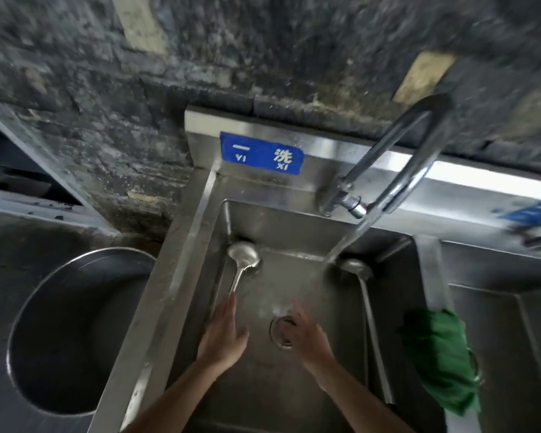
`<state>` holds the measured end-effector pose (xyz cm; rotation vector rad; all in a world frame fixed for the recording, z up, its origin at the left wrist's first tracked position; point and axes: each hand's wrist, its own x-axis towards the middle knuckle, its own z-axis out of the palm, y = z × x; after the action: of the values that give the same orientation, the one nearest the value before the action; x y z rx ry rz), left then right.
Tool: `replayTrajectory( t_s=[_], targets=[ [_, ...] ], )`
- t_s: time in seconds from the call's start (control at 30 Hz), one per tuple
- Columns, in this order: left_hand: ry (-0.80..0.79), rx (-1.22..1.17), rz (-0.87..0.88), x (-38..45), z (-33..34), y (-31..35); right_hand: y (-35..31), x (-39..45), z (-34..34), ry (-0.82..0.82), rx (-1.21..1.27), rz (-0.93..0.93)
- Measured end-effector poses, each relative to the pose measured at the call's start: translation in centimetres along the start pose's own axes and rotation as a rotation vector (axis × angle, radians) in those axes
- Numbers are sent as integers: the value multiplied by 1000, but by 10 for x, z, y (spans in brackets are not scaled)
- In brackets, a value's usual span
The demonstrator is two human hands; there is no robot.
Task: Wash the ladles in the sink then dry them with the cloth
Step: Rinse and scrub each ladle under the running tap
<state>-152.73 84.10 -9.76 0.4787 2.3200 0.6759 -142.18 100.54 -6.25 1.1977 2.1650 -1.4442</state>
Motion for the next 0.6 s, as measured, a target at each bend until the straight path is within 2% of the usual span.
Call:
replayTrajectory(
  t_s=[0.13,0.23,0.4,0.5,0.6],
  targets=[
    [159,-49,154,40,-48,72,-9,1,-55,108,98,-39],
    [202,-86,223,65,-80,132,-28,12,-99,197,184,-118],
    [187,-191,359,101,-104,222,-67,43,-170,445,312,-175],
    [122,-223,418,123,-104,259,-89,59,-198,484,277,-172],
    [168,-178,440,140,-97,280,-97,74,-212,508,218,-177]
  ],
)
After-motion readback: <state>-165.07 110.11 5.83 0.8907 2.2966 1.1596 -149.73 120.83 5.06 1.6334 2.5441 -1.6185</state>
